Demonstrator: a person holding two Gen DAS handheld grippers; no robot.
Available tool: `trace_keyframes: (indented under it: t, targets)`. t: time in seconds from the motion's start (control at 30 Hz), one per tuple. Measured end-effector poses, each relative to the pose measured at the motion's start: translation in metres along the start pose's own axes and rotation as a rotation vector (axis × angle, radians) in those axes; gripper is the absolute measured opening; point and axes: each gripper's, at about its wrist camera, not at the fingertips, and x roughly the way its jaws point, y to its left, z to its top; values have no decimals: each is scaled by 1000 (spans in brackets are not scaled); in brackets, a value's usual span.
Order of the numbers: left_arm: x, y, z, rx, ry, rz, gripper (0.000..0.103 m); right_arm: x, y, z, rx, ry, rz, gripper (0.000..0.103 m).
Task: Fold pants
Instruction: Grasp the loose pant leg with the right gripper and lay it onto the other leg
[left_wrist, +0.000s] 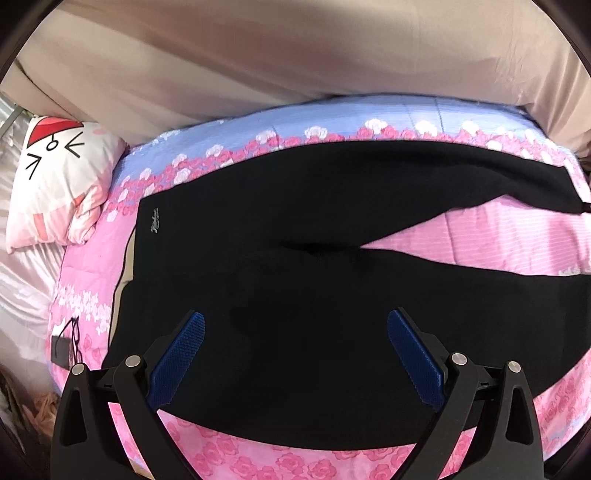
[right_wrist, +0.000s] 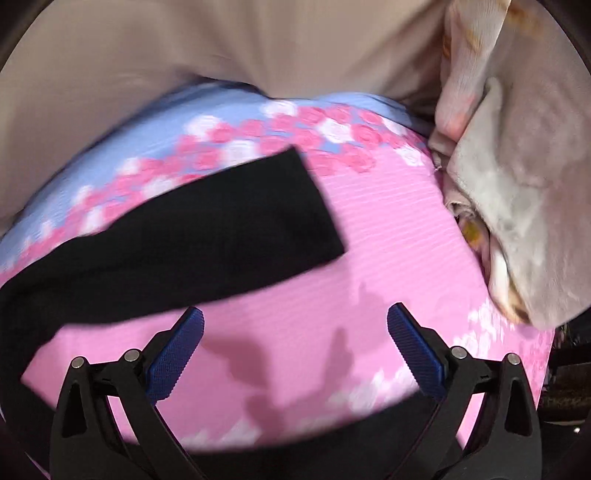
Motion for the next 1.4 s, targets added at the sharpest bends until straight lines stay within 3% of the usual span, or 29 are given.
trace_keyframes:
  t: [0.1, 0.17, 0.2, 0.27, 0.33, 0.37, 0.47, 0.53, 0.6, 0.63, 0.67, 0.7, 0.77, 0.8, 0.83, 0.9, 1.0, 1.1, 1.13, 1.2, 1.23, 1.4]
  targets:
    - [5, -10, 0, 3, 14, 9, 97, 22, -12, 16, 17, -8, -30, 94]
    - [7, -18, -1, 12, 16, 15, 98, 38, -18, 25, 27, 8, -17, 86]
    - [9, -22, -1, 18, 20, 21, 98, 50, -17, 30, 26, 35, -1, 72]
    - [12, -31, -2, 27, 30, 29, 98, 57, -15, 33, 14, 39, 51, 59]
    - [13, -36, -1, 24, 36, 35, 98, 54, -10, 37, -21, 55, 102, 20]
    - [13, -39, -1, 20, 40, 32, 98, 44, -7, 42, -58, 47, 83, 9]
    - [8, -44, 0, 23, 31, 23, 98, 0, -22, 60, -33, -54, 147, 9]
    - [6, -46, 1, 26, 18, 30, 98, -15, -40, 69, -32, -106, 131, 6]
    - [7, -46, 2, 14, 24, 24, 98, 7, -51, 69, -76, -71, -94, 15]
    - [9, -46, 2, 6, 35, 14, 98, 24, -56, 66, -117, 3, -202, 16]
    - [11, -45, 2, 2, 43, 10, 98, 27, -55, 60, -130, 27, -226, 16]
    - [12, -44, 2, -3, 46, 6, 98, 17, -51, 51, -135, 1, -188, 16]
    - [12, -40, 1, -8, 41, 9, 98, -14, -25, 26, -173, -70, -31, 18]
    - [15, -38, 1, -9, 44, 12, 98, -21, -9, 17, -200, -69, 28, 23]
    - [18, -37, 0, -10, 49, 14, 98, -24, 10, 9, -226, -61, 85, 39]
    - [25, -33, 0, -23, 71, 16, 98, -31, 65, -13, -333, -84, 194, 60]
    - [27, -26, -1, -56, 83, 20, 98, -36, 162, -54, -625, -168, 248, 60]
    - [22, -18, -4, -60, 70, 30, 98, -18, 227, -79, -816, -204, 207, 57]
    - [21, -14, -5, -59, 65, 36, 98, -12, 240, -80, -841, -203, 201, 39]
    - [19, -2, -7, -70, 56, 53, 98, 6, 248, -70, -813, -93, 277, 14]
    - [18, 7, -9, -81, 55, 62, 98, 2, 245, -61, -785, -57, 305, 8]
    - [18, 53, -15, -154, 54, 66, 98, -70, 211, -60, -791, -2, 462, 10]
